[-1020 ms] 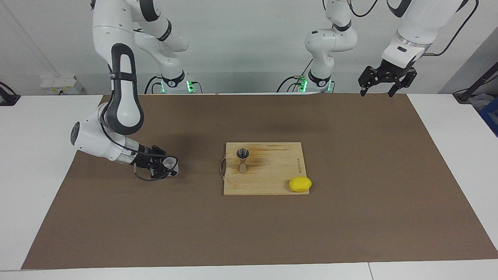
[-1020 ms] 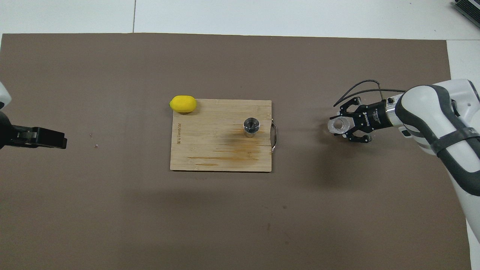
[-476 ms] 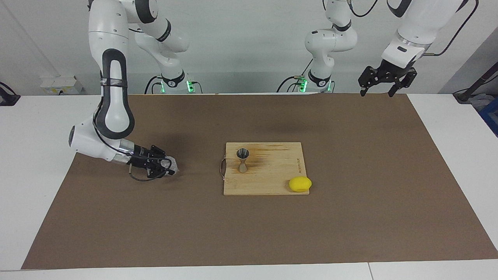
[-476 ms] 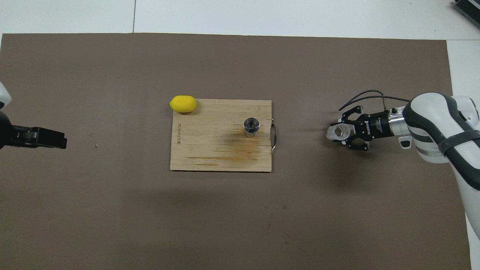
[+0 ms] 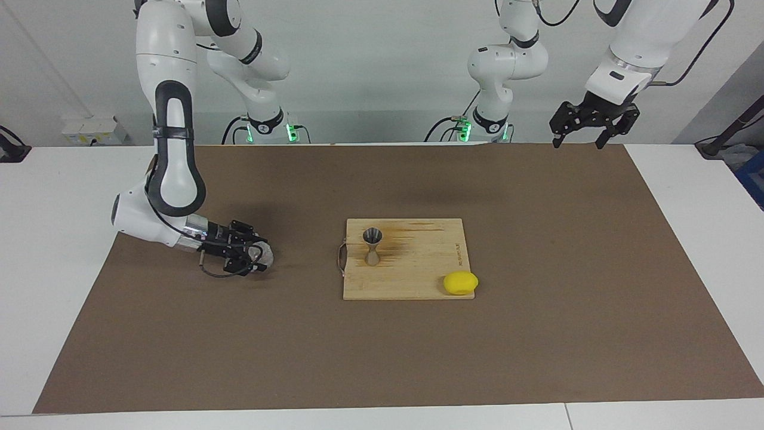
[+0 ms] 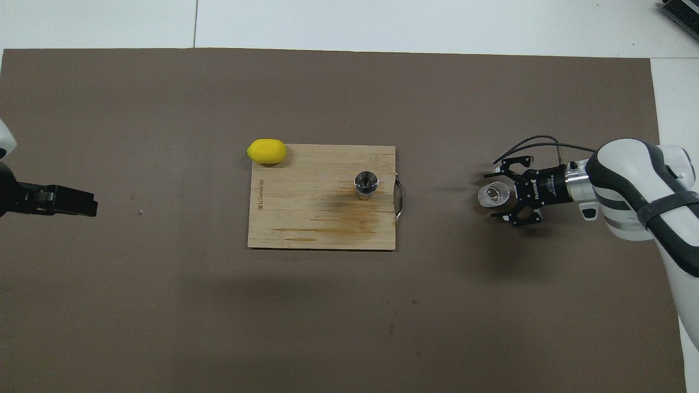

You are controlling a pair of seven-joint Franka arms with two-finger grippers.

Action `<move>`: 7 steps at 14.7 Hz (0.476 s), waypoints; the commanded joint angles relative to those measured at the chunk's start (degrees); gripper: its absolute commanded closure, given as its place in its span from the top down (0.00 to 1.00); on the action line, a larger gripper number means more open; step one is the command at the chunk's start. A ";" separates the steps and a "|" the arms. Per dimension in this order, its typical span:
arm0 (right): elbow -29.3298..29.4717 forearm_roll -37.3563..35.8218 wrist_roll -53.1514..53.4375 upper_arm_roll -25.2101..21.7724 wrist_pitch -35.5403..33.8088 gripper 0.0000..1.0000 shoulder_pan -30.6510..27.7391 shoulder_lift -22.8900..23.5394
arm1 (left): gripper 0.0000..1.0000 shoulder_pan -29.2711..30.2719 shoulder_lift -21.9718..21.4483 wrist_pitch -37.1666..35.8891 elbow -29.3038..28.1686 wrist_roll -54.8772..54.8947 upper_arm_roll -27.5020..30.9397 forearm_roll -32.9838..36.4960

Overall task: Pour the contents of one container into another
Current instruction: 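Lower the glass cup onto the table and open the right gripper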

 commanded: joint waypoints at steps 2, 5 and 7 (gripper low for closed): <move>-0.57 0.55 -1.10 0.38 1.31 0.98 -0.38 -2.57 | 1.00 0.53 -1.66 0.92 -1.82 0.80 -0.28 0.52; -0.57 -3.13 -0.74 0.29 1.49 0.99 -0.29 -6.08 | 1.00 0.53 -1.66 0.92 -1.82 0.80 -0.28 0.52; -0.57 -8.48 -0.83 0.46 0.97 0.99 -0.29 -8.54 | 1.00 0.53 -1.66 0.92 -1.82 0.80 -0.28 0.52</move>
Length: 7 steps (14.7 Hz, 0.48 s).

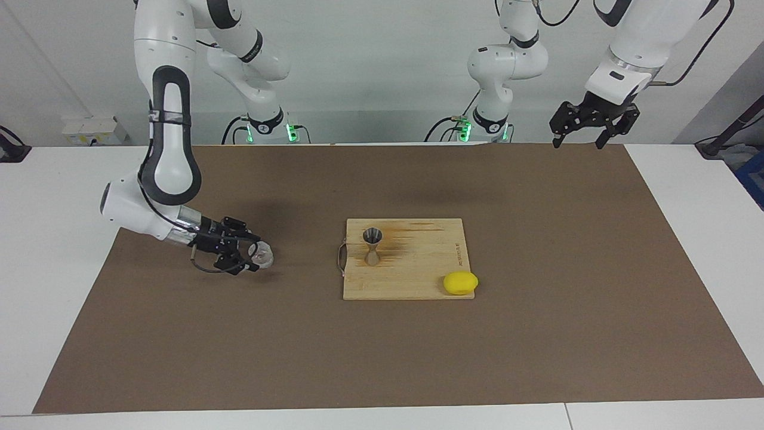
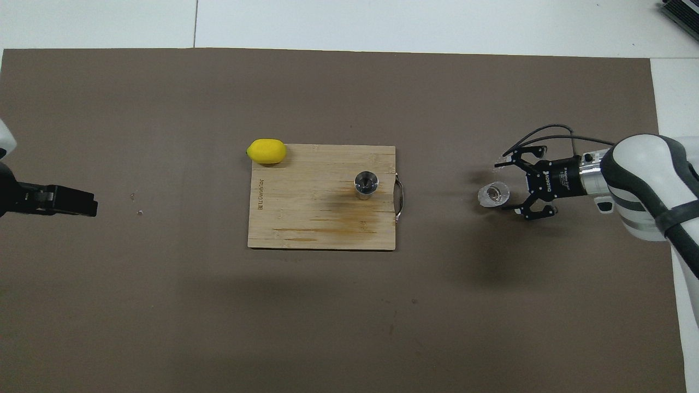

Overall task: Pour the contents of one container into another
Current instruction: 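Lower the glass cup onto the table and open the right gripper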

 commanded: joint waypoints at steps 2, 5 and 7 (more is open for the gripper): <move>-1.00 -9.34 -0.83 0.46 -0.27 1.00 1.01 -6.26 | 1.00 0.53 -1.66 0.92 -1.82 0.80 -0.28 0.52; -0.82 -18.38 -1.88 0.90 -1.23 1.00 1.80 -9.34 | 1.00 0.53 -1.66 0.92 -1.82 0.80 -0.28 0.52; -1.00 -28.29 -5.20 0.81 -1.94 1.00 7.14 -11.45 | 1.00 0.53 -1.66 0.92 -1.82 0.80 -0.28 0.52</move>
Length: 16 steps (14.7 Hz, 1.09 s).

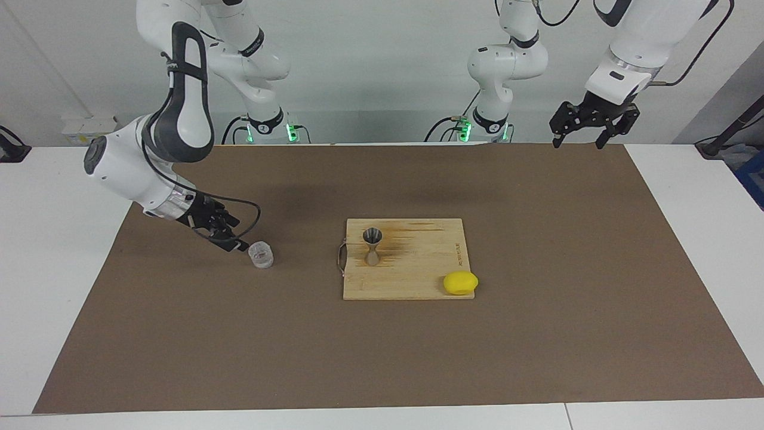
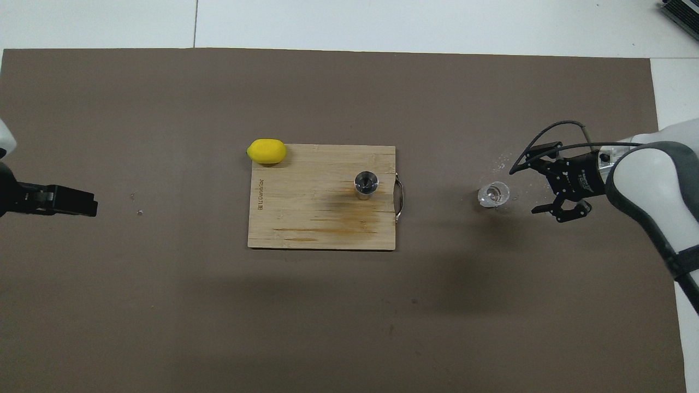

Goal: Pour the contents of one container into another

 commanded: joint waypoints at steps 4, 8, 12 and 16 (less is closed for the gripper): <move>-1.06 -22.46 -6.26 0.13 -0.96 1.00 10.91 -4.47 | 1.00 0.53 -1.66 0.92 -1.82 0.80 -0.28 0.52; 1.04 -23.54 -16.19 -0.04 -1.22 1.00 10.66 -8.07 | 1.00 0.53 -1.66 0.92 -1.82 0.80 -0.28 0.52; 15.52 -26.00 -19.19 -0.04 -11.22 1.00 8.11 -6.42 | 1.00 0.53 -1.66 0.92 -1.82 0.80 -0.28 0.52; 21.87 -27.49 -20.51 -0.48 -16.33 1.00 6.79 -6.23 | 1.00 0.53 -1.66 0.92 -1.82 0.80 -0.28 0.52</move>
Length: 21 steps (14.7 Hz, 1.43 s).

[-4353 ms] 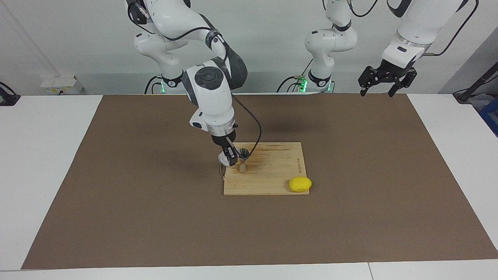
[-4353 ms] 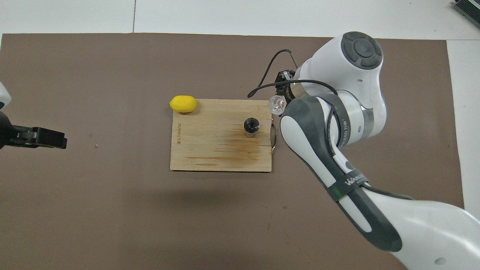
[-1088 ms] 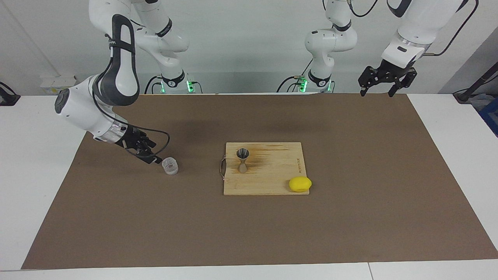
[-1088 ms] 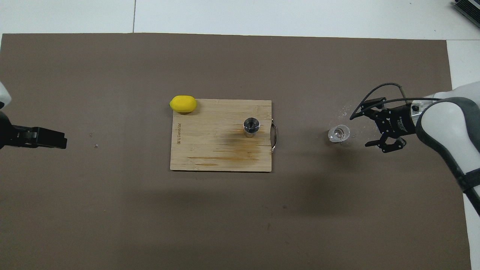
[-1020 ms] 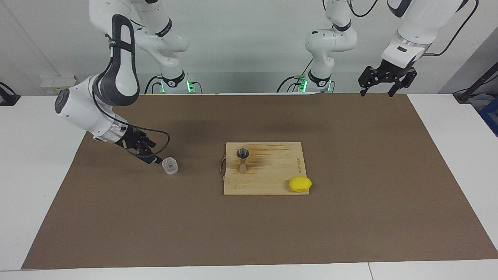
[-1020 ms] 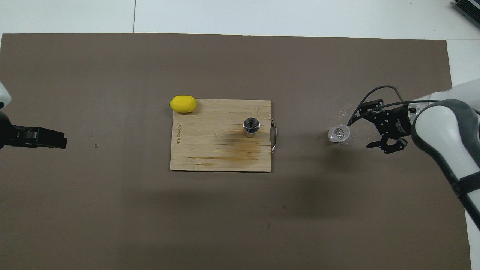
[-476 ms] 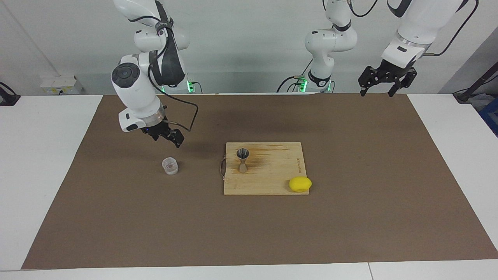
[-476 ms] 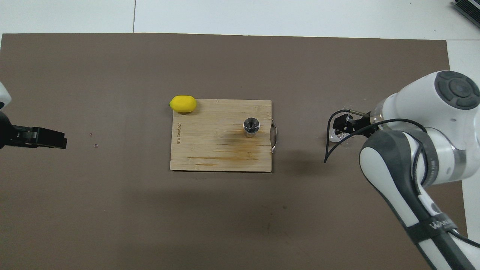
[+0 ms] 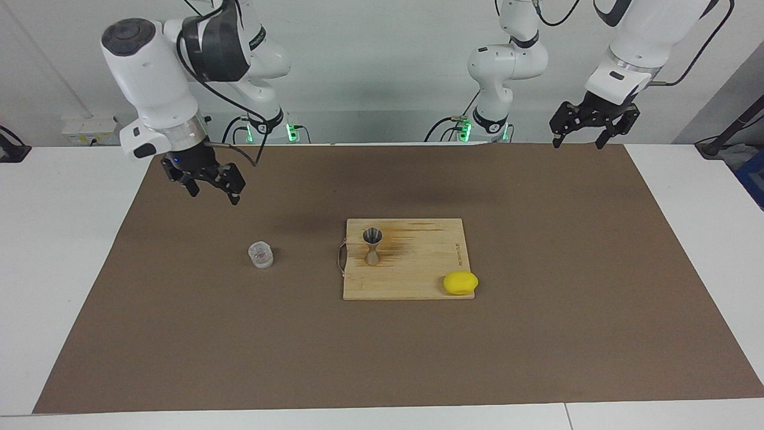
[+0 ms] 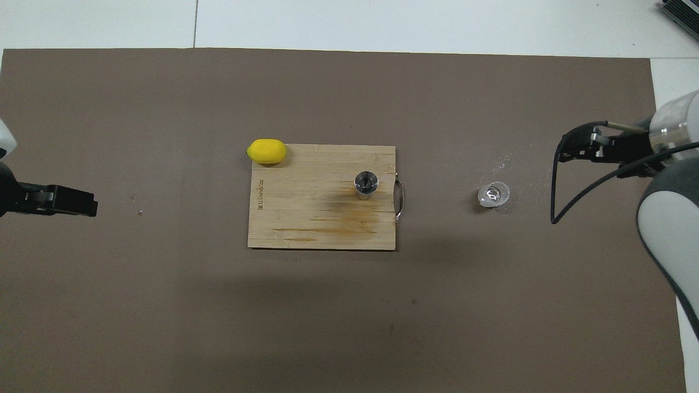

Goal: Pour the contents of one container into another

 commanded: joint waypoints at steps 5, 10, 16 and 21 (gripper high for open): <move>6.61 -1.40 -8.91 -1.20 -4.81 1.00 -2.90 1.26 | 1.00 0.53 -1.66 0.92 -1.82 0.80 -0.28 0.52; 4.86 -1.05 -8.92 -1.11 -4.82 1.00 -2.99 0.74 | 1.00 0.53 -1.66 0.92 -1.82 0.80 -0.28 0.52; -0.07 -0.43 -10.24 -1.02 -6.05 1.00 -2.38 -2.08 | 1.00 0.53 -1.66 0.92 -1.82 0.80 -0.28 0.52; -0.07 -0.34 -10.06 -0.50 -8.42 1.00 -2.20 -2.43 | 1.00 0.53 -1.66 0.92 -1.82 0.80 -0.28 0.52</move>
